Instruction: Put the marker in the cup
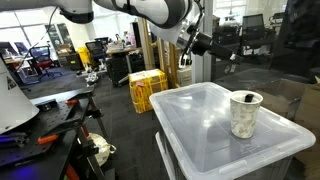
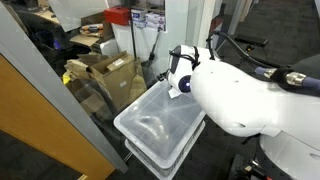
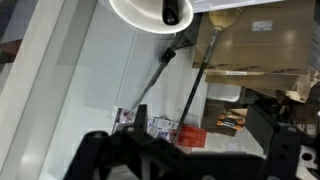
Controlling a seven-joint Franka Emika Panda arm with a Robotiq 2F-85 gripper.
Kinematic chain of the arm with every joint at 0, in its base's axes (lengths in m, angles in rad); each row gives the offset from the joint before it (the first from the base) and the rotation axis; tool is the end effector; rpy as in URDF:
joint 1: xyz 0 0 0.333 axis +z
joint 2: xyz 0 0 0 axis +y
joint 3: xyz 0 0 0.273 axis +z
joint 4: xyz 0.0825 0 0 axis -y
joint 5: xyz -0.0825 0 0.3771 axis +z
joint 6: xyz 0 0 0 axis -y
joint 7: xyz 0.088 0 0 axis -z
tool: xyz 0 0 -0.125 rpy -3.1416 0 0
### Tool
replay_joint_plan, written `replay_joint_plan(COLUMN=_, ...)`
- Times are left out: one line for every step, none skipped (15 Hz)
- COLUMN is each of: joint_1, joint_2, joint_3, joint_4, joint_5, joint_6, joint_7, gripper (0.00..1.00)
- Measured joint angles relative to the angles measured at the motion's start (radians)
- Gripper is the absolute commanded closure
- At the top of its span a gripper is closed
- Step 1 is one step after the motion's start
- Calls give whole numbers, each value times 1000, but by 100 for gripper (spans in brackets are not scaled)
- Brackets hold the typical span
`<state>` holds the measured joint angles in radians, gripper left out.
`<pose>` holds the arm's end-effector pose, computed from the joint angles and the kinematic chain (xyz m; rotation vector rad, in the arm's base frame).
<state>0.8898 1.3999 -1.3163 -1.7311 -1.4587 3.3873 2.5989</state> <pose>0.6129 -0.0717 0.1317 2.2970 -0.5406 1.2090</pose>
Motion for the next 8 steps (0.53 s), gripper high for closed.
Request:
replay_joint_plan(joint_1=-8, joint_2=0, joint_3=-5, joint_4=21, joint_5=1, joint_6=34, joint_7=-5, gripper=0)
replay_joint_plan(joint_1=-19, joint_2=0, joint_3=-8, joint_4=45, joint_5=11, joint_6=69, joint_7=-20, gripper=0)
replay_joint_plan(joint_1=-35, joint_2=-11, joint_3=6, joint_4=74, joint_5=20, joint_6=74, joint_7=-58, gripper=0)
replay_joint_plan(joint_1=-57, joint_2=-33, joint_3=36, joint_4=105, joint_5=29, joint_6=72, joint_7=-106, gripper=0)
replay_joint_plan(joint_1=-85, joint_2=-60, joint_3=71, joint_4=139, joint_5=36, joint_6=71, joint_7=-157, gripper=0)
replay_joint_plan(joint_1=-116, joint_2=-89, joint_3=112, joint_4=173, joint_5=39, joint_6=71, joint_7=-209, gripper=0)
replay_joint_plan(joint_1=-155, joint_2=-127, joint_3=166, joint_4=205, joint_5=39, joint_6=63, joint_7=-271, gripper=0)
replay_joint_plan(joint_1=-197, joint_2=-162, joint_3=221, joint_4=235, joint_5=38, joint_6=61, joint_7=-330, gripper=0)
